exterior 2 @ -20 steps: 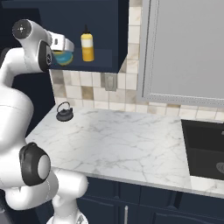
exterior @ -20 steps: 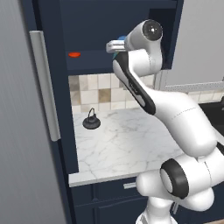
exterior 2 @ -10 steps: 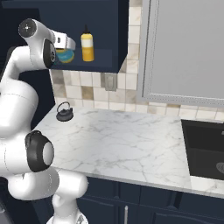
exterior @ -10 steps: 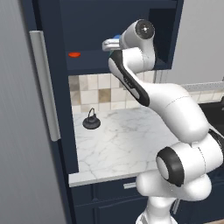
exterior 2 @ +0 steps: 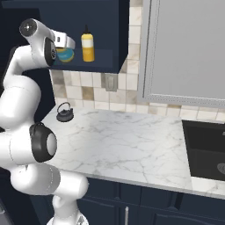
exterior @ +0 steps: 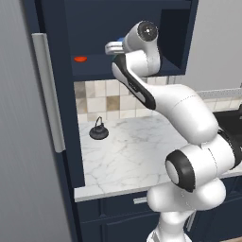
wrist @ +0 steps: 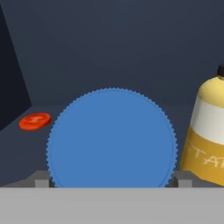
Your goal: Pick the mustard and mayonnaise from the counter and place them in the cabinet.
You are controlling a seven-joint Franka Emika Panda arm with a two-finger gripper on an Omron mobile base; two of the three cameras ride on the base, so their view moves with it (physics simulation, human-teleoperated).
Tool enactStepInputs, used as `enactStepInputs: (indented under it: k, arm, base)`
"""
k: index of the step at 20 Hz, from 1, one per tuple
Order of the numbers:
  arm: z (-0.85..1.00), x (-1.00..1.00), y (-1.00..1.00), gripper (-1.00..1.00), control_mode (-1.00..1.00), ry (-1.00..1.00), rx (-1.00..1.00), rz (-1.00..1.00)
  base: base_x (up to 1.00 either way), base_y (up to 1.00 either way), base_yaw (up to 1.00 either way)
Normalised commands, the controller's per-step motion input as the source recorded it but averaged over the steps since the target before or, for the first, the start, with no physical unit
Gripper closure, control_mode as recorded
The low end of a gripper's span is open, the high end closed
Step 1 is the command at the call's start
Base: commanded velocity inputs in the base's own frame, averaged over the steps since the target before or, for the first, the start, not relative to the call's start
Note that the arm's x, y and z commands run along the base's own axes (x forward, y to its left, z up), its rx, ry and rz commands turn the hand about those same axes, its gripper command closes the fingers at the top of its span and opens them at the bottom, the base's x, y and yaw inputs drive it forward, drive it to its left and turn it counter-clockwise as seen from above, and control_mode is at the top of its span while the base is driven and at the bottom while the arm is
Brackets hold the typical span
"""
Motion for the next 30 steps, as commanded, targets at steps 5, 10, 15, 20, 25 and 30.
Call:
enactStepInputs:
  k: [5, 10, 15, 20, 25, 30]
  arm:
    - [-0.44, 0.02, 0.02, 1.0, -1.0, 0.0, -0.01, 0.0]
    - [-0.42, 0.05, 0.0, -1.0, -1.0, 0.0, -0.05, 0.0]
    - [-0.41, 0.0, 0.0, -1.0, -1.0, 0.0, -0.06, 0.0]
    - [-0.47, 0.0, 0.0, -1.0, -1.0, 0.0, -0.07, 0.0]
    - [-0.43, -0.02, 0.0, -1.0, -1.0, 0.0, -0.06, 0.0]
    - [-0.02, -0.56, 0.0, -1.0, -1.0, -0.07, -0.01, 0.0]
  base:
    - [0.0, 0.0, 0.0]
    - [0.0, 0.0, 0.0]
    - [0.0, 0.0, 0.0]
    - [0.0, 0.0, 0.0]
    - [0.0, 0.0, 0.0]
    - [0.0, 0.0, 0.0]
